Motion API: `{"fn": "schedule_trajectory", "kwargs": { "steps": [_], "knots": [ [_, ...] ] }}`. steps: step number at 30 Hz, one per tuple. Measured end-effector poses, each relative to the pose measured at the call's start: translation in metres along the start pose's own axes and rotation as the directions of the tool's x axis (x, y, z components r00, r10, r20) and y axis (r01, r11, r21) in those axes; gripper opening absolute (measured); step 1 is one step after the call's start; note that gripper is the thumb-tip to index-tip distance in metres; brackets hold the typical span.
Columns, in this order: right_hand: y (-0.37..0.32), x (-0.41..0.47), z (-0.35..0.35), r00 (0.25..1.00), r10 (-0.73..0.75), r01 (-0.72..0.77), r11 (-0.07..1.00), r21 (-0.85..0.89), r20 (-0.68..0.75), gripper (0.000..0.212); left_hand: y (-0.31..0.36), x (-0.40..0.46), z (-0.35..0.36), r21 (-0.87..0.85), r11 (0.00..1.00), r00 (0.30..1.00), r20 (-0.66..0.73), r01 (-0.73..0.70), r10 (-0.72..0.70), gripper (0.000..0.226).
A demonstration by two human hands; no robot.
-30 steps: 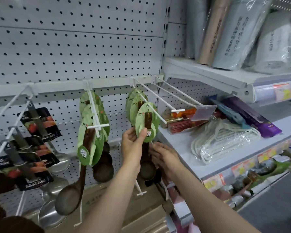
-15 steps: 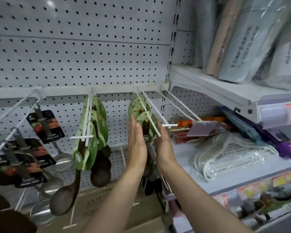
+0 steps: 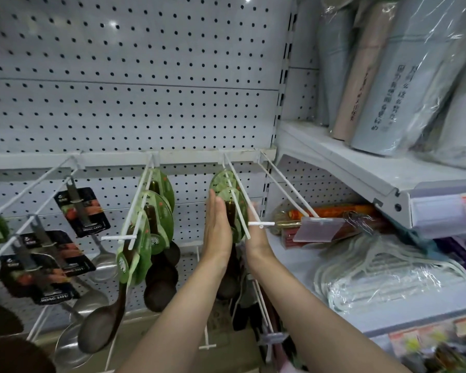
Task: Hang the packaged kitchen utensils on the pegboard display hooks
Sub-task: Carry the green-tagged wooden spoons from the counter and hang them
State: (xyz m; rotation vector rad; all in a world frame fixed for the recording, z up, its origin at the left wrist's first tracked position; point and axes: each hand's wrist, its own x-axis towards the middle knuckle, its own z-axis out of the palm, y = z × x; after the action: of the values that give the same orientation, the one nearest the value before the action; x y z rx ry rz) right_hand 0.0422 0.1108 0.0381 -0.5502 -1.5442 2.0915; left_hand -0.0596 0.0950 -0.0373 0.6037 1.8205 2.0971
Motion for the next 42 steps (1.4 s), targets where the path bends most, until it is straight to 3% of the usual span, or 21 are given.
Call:
{"fn": "schedule_trajectory", "kwargs": {
  "steps": [1, 3, 6, 11, 16, 19, 26, 42],
  "knots": [
    [0.009, 0.009, -0.002, 1.0, -0.007, 0.008, 0.999, 0.039, -0.029, 0.055, 0.042, -0.026, 0.001, 0.008, 1.0, 0.998, -0.058, 0.002, -0.002, 0.087],
    [0.015, 0.018, -0.006, 0.997, -0.022, 0.022, 1.0, -0.001, -0.07, 0.056, 0.061, -0.043, -0.003, 0.024, 0.999, 0.999, -0.035, -0.028, 0.029, 0.096],
    [0.014, 0.022, -0.004, 0.999, -0.034, 0.034, 0.999, -0.027, -0.002, 0.057, 0.068, -0.041, 0.001, 0.058, 0.998, 0.997, -0.068, -0.025, 0.029, 0.099],
    [0.011, 0.029, -0.006, 0.997, -0.067, 0.069, 0.997, -0.047, 0.039, 0.046, 0.074, -0.039, -0.002, 0.022, 0.999, 0.995, -0.09, -0.042, 0.043, 0.089],
    [0.006, 0.028, -0.002, 0.997, -0.06, 0.062, 0.998, -0.033, 0.057, 0.071, 0.069, -0.03, -0.005, -0.018, 0.999, 0.997, -0.067, -0.031, 0.03, 0.08],
    [0.007, 0.029, 0.0, 0.995, -0.053, 0.054, 0.998, -0.011, 0.088, 0.073, 0.062, -0.025, -0.006, -0.013, 0.999, 0.997, -0.059, -0.05, 0.049, 0.074],
    [0.011, 0.037, -0.012, 0.99, -0.087, 0.09, 0.996, -0.017, 0.113, 0.054, 0.059, -0.018, -0.006, -0.038, 0.999, 0.997, -0.07, -0.037, 0.034, 0.073],
    [0.021, 0.034, -0.016, 0.993, -0.095, 0.1, 0.993, -0.065, 0.069, 0.038, 0.072, -0.036, -0.005, -0.028, 0.998, 0.993, -0.109, -0.048, 0.045, 0.073]
  ]
}}
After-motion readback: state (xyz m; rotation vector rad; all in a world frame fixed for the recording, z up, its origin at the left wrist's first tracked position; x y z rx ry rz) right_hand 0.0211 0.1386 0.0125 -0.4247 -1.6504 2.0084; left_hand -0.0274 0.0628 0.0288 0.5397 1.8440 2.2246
